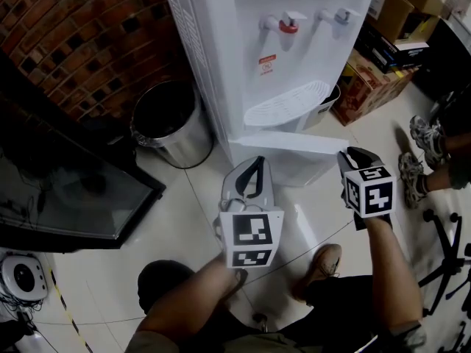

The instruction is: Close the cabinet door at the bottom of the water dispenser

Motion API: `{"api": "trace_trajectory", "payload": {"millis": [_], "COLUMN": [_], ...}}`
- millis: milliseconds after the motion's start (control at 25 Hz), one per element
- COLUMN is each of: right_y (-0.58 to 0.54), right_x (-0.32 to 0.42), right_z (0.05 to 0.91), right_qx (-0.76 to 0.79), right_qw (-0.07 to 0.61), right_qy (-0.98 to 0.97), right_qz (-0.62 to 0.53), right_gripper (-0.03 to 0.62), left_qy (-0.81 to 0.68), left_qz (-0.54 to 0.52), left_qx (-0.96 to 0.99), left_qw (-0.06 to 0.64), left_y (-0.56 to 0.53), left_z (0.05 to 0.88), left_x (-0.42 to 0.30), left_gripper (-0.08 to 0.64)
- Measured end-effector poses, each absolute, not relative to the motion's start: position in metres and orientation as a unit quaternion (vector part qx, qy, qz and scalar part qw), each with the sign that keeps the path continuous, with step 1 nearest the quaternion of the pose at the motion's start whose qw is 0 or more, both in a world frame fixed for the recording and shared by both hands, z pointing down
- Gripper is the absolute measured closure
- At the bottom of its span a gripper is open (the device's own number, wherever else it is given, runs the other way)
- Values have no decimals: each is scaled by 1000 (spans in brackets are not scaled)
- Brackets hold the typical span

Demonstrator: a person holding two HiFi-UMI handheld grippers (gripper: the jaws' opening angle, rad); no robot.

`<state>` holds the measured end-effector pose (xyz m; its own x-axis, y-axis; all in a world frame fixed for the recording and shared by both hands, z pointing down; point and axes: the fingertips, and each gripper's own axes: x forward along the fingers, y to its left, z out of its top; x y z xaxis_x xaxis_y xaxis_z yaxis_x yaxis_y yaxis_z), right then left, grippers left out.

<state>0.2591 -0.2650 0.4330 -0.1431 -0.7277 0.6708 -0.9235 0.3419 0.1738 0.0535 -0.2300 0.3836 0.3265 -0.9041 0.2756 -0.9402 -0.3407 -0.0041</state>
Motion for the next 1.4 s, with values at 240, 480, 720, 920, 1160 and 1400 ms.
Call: {"api": "trace_trajectory", "payload": {"millis": [240, 480, 720, 920, 1160, 1400], "right_y": [-302, -341, -380, -402, -401, -386], "right_x": [265, 262, 256, 240, 234, 239], "right_z": [435, 441, 468, 474, 474, 456], "right_qx": [583, 622, 627, 610, 591, 587], "right_qw": [312, 264, 203, 184, 187, 204], "right_qy": [-733, -715, -714, -734, -747, -753], "right_qz": [160, 180, 236, 238, 237, 217], "right_gripper": [531, 592, 591, 591, 591, 591], "left_qy": [-579, -599, -620, -635, -633, -618], "left_qz": [120, 122, 112, 93, 81, 91], "left_qx": [804, 788, 773, 761, 764, 775], "left_qw": [72, 74, 78, 92, 90, 92], "left_y": [-236, -240, -240, -238, -242, -245], "left_z": [384, 386, 376, 367, 360, 370], "left_x": [41, 18, -2, -13, -8, 4], "left_gripper": [560, 560, 560, 560, 559, 560]}}
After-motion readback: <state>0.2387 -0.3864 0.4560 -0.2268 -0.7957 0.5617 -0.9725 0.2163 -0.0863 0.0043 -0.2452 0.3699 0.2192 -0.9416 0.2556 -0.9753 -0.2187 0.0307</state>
